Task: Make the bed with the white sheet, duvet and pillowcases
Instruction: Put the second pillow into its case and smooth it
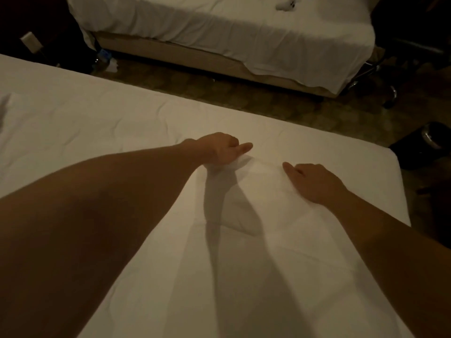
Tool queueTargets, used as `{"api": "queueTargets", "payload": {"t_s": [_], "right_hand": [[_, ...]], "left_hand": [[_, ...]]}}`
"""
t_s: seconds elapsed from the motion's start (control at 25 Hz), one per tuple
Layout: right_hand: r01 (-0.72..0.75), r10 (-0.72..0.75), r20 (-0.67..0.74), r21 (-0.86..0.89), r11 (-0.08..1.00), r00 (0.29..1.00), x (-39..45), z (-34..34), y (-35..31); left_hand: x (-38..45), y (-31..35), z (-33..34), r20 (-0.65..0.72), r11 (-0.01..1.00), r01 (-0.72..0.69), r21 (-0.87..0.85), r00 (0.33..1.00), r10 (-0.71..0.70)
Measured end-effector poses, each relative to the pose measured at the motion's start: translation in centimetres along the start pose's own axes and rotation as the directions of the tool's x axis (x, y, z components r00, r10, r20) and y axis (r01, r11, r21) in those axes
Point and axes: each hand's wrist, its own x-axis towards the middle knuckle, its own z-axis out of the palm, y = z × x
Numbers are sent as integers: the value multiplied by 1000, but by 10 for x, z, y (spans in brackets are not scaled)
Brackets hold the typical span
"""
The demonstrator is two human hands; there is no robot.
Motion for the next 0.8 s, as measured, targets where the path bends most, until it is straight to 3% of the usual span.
{"api": "queueTargets", "payload": {"t_s": [0.12,0.32,0.52,0.64,0.8], "right_hand": [[-38,41,-78,45,998,996,-11,3,25],[59,-58,-312,-7,998,948,-4,-26,37],[49,-36,-83,166,985,996,-7,-22,81],[46,-23,-114,200,979,993,-10,-14,90],[1,4,-161,31,1000,987,-9,-31,93]], "left_hand": [[7,16,23,39,997,-30,70,999,27],[17,29,12,-126,997,14,75,992,-4],[23,35,8,-29,988,-60,141,997,64],[23,46,17,36,991,-61,117,998,58],[20,61,20,-83,993,-35,112,996,44]]}}
